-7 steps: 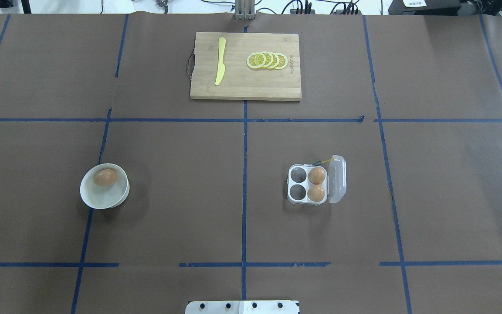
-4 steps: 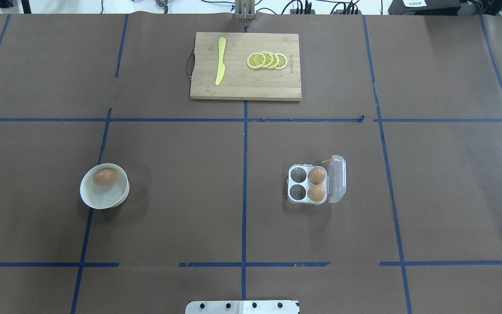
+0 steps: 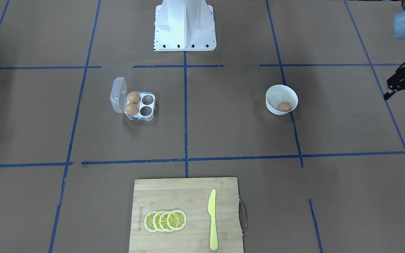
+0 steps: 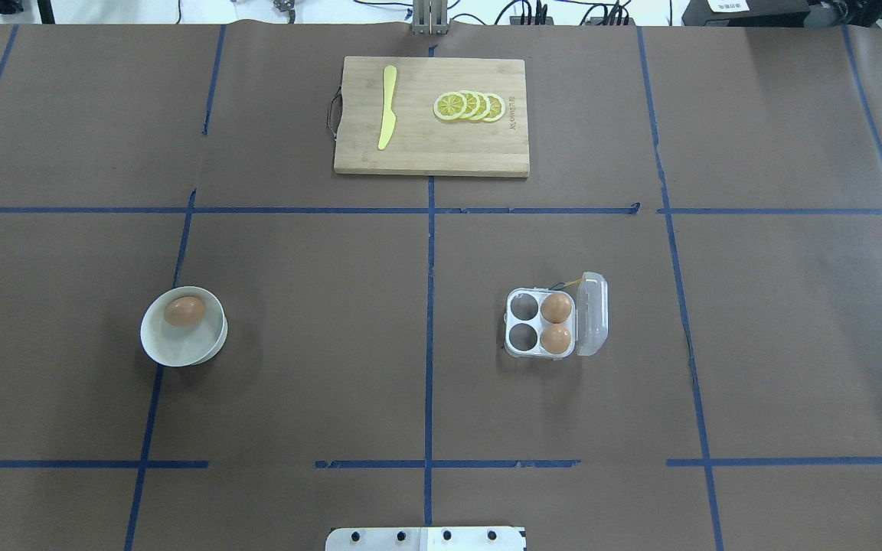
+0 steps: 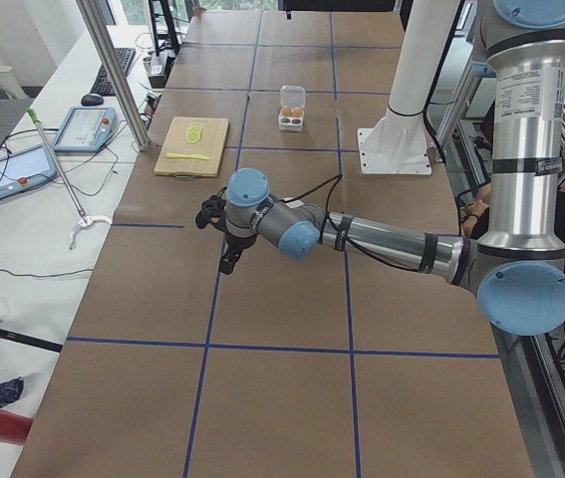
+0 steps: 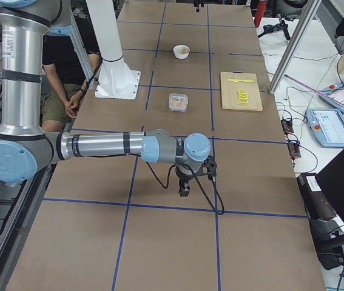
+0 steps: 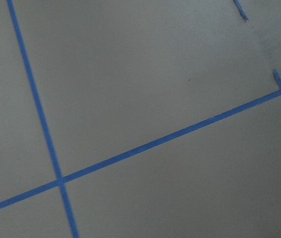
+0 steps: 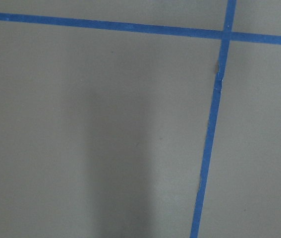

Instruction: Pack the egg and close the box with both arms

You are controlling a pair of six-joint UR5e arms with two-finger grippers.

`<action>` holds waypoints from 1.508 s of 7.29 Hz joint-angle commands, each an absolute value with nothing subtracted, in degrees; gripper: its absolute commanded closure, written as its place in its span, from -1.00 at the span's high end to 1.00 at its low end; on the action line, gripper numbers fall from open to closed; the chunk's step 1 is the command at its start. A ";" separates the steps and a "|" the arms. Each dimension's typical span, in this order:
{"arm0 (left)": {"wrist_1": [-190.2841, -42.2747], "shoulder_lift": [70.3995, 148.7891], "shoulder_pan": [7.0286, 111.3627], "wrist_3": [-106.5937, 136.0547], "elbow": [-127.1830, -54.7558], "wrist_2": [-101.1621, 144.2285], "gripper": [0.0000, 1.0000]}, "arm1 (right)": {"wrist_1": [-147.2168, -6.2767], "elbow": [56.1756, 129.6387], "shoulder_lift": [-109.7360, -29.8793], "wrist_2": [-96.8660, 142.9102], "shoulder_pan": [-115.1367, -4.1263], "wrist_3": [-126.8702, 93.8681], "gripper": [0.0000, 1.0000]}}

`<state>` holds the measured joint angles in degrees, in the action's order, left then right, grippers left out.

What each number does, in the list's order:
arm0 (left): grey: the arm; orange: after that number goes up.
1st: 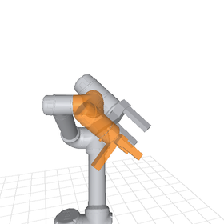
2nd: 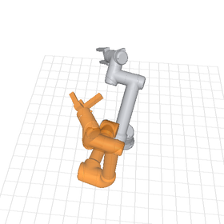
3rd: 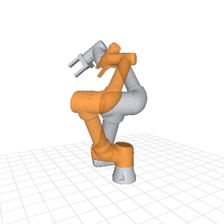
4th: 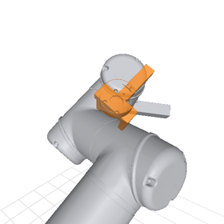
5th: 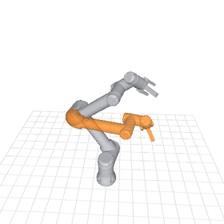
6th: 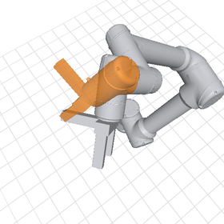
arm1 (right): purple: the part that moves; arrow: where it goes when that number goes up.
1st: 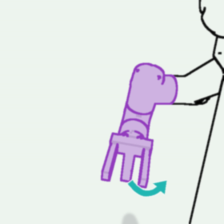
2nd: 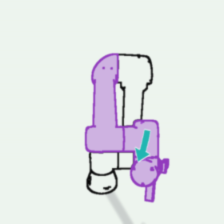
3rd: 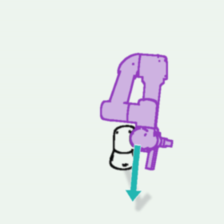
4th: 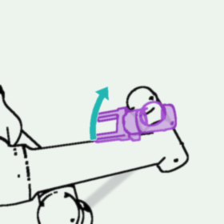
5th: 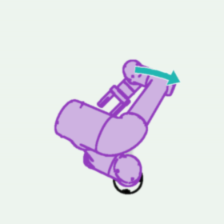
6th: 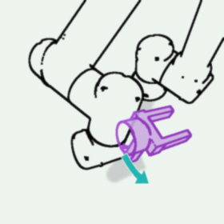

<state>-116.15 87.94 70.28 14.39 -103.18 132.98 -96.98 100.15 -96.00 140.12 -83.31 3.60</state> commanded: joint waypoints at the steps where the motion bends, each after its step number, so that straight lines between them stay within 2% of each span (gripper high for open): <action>1: -120.22 89.81 61.65 20.00 -105.36 130.02 1.00 | -97.03 100.46 -96.15 140.10 -83.32 3.52 1.00; 3: -120.06 91.84 48.40 28.01 -108.27 120.20 0.98 | -97.03 100.46 -96.07 140.10 -83.32 3.52 1.00; 5: -119.71 92.72 41.00 27.95 -108.46 115.61 0.85 | -97.03 100.46 -96.15 140.10 -83.32 3.52 1.00; 6: -119.62 92.72 38.00 27.78 -108.89 110.09 0.64 | -97.03 100.46 -96.15 140.10 -83.32 3.52 1.00; 8: -119.36 92.64 36.04 21.31 -108.90 108.64 0.50 | -97.03 100.28 -96.24 140.10 -83.32 3.52 1.00; 11: -117.78 92.72 34.99 16.26 -108.81 107.76 0.40 | -97.03 100.20 -96.24 140.19 -83.32 3.43 1.00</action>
